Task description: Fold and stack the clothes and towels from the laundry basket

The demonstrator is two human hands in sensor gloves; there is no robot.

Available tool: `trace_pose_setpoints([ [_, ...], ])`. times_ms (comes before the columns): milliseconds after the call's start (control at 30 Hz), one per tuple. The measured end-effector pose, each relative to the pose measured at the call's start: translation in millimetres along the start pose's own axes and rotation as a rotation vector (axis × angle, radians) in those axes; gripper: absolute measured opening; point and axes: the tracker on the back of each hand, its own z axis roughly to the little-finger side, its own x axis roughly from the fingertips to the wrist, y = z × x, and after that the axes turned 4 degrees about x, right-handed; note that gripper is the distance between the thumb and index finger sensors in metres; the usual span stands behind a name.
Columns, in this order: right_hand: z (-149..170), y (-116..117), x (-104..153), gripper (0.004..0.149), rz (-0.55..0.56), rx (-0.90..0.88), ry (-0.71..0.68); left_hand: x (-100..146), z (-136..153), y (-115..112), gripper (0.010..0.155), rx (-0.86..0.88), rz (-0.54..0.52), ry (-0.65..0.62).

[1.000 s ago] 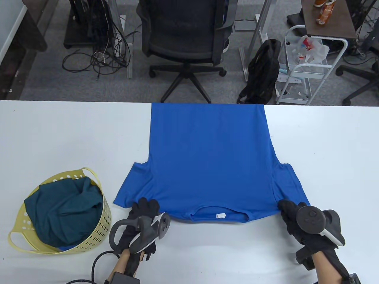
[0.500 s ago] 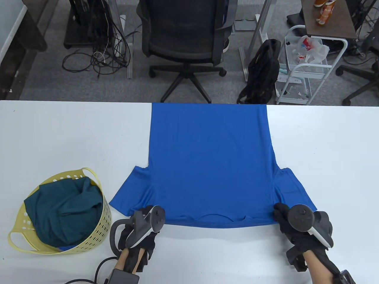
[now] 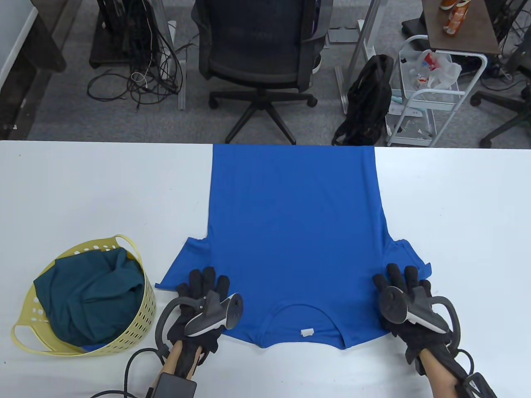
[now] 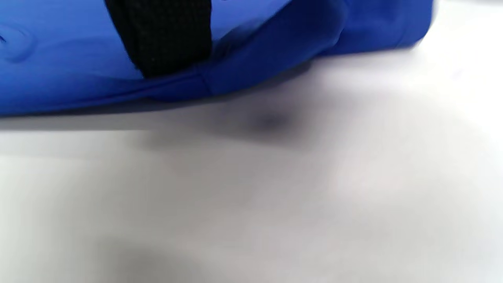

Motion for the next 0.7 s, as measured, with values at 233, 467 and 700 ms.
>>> trace_pose_setpoints([
  [233, 25, 9, -4, 0.107, -0.132, -0.121, 0.094, 1, 10, -4, 0.102, 0.095, 0.139, 0.061],
  [467, 14, 8, 3, 0.114, -0.133, -0.014, 0.105, 8, 6, -5, 0.111, 0.046, 0.156, 0.071],
  [700, 4, 9, 9, 0.118, -0.119, 0.084, 0.093, 15, -4, -3, 0.116, -0.05, 0.149, 0.106],
])
